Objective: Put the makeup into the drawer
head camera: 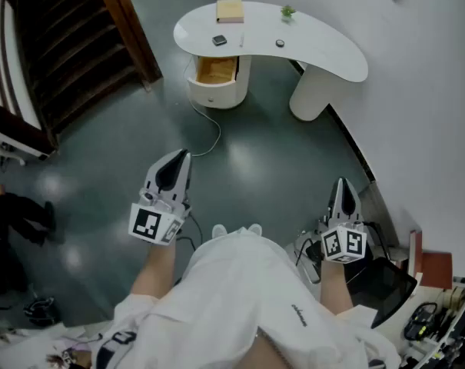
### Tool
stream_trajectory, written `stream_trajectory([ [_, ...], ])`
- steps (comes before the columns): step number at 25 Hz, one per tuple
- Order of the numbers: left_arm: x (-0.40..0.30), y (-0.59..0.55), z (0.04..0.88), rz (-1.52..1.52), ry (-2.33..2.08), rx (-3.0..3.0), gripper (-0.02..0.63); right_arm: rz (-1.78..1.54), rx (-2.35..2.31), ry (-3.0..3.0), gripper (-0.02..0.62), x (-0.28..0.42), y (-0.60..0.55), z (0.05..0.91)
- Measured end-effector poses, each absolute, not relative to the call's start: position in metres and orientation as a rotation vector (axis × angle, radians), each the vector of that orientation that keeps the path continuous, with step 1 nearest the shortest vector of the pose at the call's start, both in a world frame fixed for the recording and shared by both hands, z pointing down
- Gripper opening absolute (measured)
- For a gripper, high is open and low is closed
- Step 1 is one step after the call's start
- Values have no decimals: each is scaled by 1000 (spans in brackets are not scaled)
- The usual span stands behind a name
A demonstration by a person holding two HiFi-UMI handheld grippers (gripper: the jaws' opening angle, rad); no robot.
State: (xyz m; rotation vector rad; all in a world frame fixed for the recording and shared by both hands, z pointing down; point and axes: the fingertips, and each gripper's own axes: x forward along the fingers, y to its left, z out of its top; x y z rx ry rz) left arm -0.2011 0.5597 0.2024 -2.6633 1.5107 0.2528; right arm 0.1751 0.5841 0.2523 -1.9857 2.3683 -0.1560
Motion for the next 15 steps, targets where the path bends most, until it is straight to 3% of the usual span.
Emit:
stream_trajectory([
  [15, -190, 561, 205, 229, 1451, -2697, 34, -146, -2009, 2336, 17, 182, 600, 251],
])
